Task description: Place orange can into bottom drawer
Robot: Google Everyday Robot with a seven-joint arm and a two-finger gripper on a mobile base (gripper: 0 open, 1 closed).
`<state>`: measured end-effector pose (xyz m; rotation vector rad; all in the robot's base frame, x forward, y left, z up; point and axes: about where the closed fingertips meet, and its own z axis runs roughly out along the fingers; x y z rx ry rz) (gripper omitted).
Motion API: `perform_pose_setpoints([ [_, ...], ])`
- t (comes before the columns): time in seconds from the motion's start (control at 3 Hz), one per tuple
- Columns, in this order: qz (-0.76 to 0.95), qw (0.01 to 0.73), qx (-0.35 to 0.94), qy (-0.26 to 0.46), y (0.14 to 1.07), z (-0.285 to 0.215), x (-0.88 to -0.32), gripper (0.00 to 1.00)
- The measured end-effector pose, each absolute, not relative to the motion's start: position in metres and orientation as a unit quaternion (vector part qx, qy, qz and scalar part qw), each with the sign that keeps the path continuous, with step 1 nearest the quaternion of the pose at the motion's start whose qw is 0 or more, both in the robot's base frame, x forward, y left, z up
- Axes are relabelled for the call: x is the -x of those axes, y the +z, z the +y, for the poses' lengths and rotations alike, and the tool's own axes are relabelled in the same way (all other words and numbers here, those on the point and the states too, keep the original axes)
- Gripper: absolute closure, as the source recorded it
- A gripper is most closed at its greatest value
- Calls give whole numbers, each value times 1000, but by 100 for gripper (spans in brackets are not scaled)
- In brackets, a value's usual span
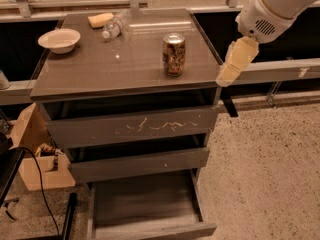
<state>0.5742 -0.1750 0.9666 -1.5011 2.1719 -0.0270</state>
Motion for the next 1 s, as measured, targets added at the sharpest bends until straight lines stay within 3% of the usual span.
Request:
perform_pose_setpoints([
  [1.0, 805, 328, 489, 78, 955, -156, -658, 0],
])
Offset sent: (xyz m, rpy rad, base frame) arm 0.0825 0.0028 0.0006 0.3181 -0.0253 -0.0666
